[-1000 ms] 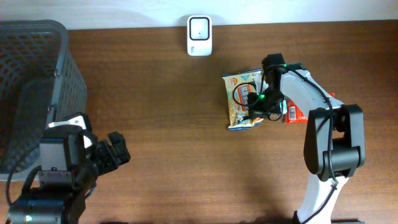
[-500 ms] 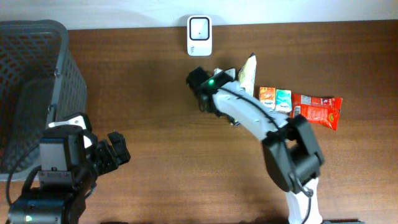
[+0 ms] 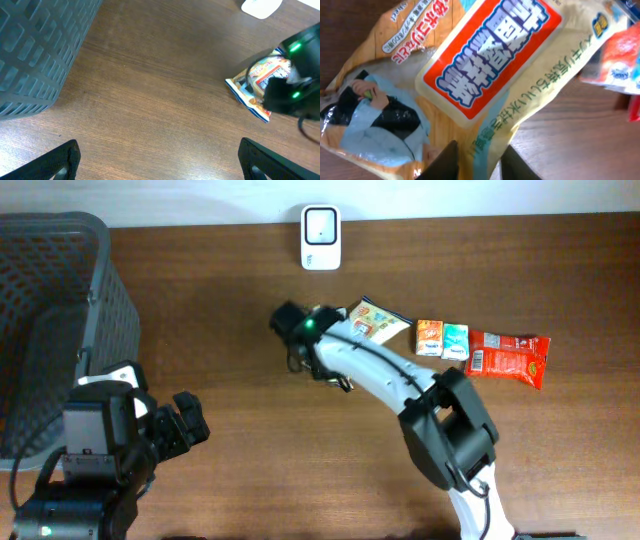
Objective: Scan the item barcode
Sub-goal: 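Withdraw the right gripper up to the right side, then reach the left gripper to the yellow wipes packet and lift it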
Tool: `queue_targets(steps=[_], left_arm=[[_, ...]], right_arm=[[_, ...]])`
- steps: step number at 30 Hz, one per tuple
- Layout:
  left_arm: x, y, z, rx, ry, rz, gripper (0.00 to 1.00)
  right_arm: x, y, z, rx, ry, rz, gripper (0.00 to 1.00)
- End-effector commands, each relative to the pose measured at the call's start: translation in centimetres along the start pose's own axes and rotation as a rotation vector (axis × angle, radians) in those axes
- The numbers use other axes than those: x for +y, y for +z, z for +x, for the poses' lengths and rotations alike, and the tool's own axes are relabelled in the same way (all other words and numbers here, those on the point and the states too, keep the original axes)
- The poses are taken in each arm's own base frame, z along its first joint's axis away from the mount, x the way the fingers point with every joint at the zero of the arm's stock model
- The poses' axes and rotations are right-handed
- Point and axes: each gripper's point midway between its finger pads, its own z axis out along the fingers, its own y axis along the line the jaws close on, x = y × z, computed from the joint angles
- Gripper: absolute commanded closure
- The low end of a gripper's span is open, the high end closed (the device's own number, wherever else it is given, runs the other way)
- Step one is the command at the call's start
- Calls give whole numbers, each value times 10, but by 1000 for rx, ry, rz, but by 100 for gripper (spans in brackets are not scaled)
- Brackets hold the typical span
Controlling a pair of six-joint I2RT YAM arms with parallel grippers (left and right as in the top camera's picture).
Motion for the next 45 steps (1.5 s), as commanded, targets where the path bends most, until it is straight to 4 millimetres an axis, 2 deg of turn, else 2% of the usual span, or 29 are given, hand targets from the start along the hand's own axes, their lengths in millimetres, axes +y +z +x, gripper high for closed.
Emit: queue_targets(steps=[1,2,3,4,5,8,11,16,19,24,27,28,30,32,33,35,38,41,42,45], left_arm=[[2,-2,-2,-9,-14,-6,1],[2,-2,-2,-9,-14,-6,1],[2,-2,-2,-9,-14,-6,1],[2,-2,-2,-9,-14,-6,1],[2,-2,-2,-9,-14,-6,1],[2,-2,-2,-9,-14,-6,1],[2,-2,-2,-9,-14,-6,1],[1,-2,-4,-20,-15,-3,1],[2,-2,-2,-8,-14,-8,1],[2,-2,-1,-8,-14,-9,1],[-7,-2,-18,-73,-18,32,1],[-12,-2,-16,-60,-16,62,1],[-49,-6,-18,-43,7,265,1],[-109,-22,-26,-43,163,606,1],[-124,-24,-30,-37,190,690,1],[-134,-6,-36,17,202,688,1],[-158,50,-21,204,381,546,1],[-173,120,10,330,596,281,1],[-179,137,24,368,632,256,1],[-203,170,53,419,717,265,1]], right_arm=[[-19,-39,-35,23,171,-234,44],[-32,-45,-44,17,210,-255,14],[-55,-51,-55,13,269,-276,1],[-84,-51,-64,14,337,-281,1],[-105,-48,-65,27,379,-268,2],[-180,-21,-57,117,533,-193,1],[-233,-2,-55,143,659,-164,1],[-284,14,-46,164,781,-131,1],[-296,17,-44,165,810,-123,1],[-296,17,-44,166,810,-123,1],[-296,17,-44,166,810,-123,1],[-296,17,-44,166,811,-123,1],[-296,17,-44,166,810,-123,2],[-296,17,-44,165,810,-123,1],[-296,17,-44,166,810,-123,1],[-296,17,-44,165,810,-123,1],[-296,17,-44,166,810,-123,1],[-296,17,-44,166,810,-123,1],[-296,17,-44,165,811,-123,1],[-296,17,-44,166,811,-123,1]])
